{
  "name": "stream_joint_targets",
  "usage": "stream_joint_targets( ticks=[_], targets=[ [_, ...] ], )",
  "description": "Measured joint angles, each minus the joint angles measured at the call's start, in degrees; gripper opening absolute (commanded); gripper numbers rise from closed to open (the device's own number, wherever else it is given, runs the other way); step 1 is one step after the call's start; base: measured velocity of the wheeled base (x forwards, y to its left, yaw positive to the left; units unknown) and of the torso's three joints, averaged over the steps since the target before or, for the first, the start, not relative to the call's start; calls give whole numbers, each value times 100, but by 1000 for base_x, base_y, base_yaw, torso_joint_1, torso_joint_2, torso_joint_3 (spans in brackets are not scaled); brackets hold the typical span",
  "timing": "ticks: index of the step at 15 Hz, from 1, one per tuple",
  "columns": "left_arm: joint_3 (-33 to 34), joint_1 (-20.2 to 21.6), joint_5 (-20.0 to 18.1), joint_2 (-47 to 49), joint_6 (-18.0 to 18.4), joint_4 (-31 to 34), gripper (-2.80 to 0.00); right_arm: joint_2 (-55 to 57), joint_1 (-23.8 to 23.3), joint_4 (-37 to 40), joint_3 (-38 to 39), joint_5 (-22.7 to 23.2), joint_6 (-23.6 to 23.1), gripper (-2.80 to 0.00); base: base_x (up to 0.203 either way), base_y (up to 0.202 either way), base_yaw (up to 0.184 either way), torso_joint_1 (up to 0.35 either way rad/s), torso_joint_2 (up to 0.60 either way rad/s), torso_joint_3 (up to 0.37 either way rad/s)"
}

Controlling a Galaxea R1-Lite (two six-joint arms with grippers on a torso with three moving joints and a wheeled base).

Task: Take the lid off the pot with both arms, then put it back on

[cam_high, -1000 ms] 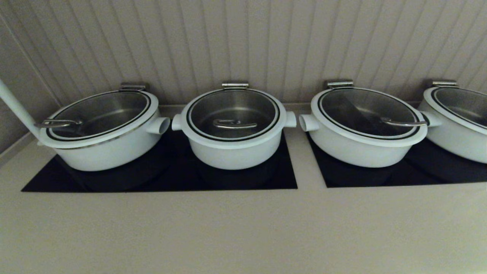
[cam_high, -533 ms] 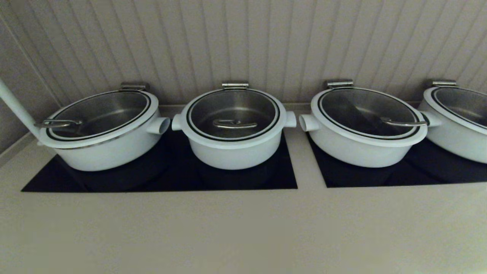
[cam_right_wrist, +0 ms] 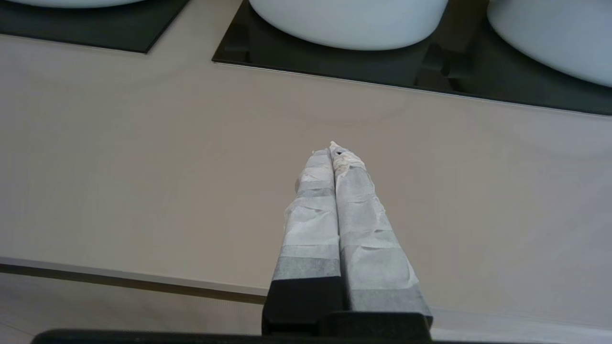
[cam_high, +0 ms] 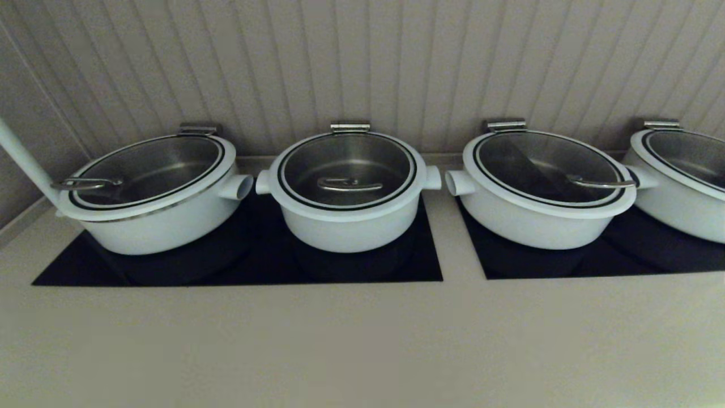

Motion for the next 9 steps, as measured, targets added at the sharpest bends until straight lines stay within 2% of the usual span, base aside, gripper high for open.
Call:
stream_joint_targets(
  ticks=[9],
  targets=[
    [0,0,5,0,-37,4,-280,2,0,43,-5,-13,136,-280,0,0,0,0,0,0]
  ],
)
